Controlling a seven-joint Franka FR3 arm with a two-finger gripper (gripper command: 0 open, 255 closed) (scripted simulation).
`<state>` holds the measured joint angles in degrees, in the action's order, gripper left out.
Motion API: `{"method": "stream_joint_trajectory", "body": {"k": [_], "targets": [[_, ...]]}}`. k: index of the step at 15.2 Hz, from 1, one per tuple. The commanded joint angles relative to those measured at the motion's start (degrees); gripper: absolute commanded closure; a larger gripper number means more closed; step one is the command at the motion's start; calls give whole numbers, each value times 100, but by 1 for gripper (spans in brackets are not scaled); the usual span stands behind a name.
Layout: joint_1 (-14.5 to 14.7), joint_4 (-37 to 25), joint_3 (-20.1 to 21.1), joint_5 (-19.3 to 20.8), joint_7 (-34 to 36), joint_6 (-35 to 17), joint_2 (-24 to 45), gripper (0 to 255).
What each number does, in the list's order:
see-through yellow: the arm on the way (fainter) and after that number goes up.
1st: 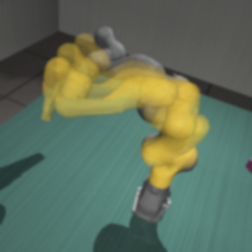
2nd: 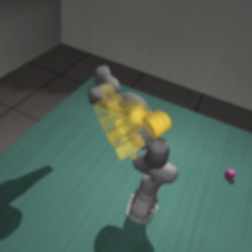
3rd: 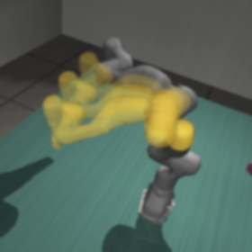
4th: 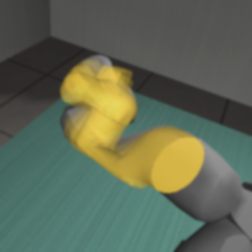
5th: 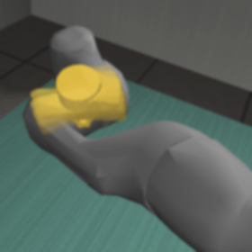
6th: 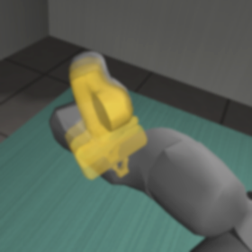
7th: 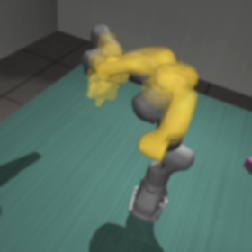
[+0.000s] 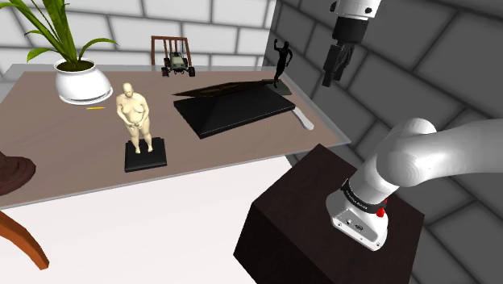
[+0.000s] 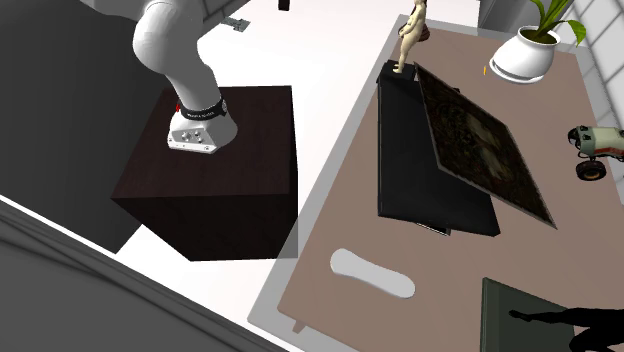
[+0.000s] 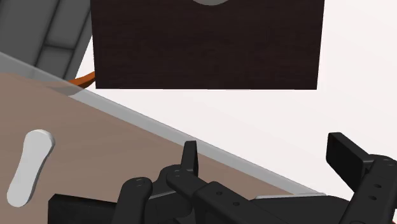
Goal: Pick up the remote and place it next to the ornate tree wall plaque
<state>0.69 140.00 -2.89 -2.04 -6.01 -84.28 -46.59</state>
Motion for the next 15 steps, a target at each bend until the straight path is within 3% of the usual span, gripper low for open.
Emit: {"method": "stream_joint_trajectory", "body": {"k": [1,15], "targets": [[0,0,0,0,0,0,0,0],[-600,701,-1032,764,-686,-2617,1651,0]]}}
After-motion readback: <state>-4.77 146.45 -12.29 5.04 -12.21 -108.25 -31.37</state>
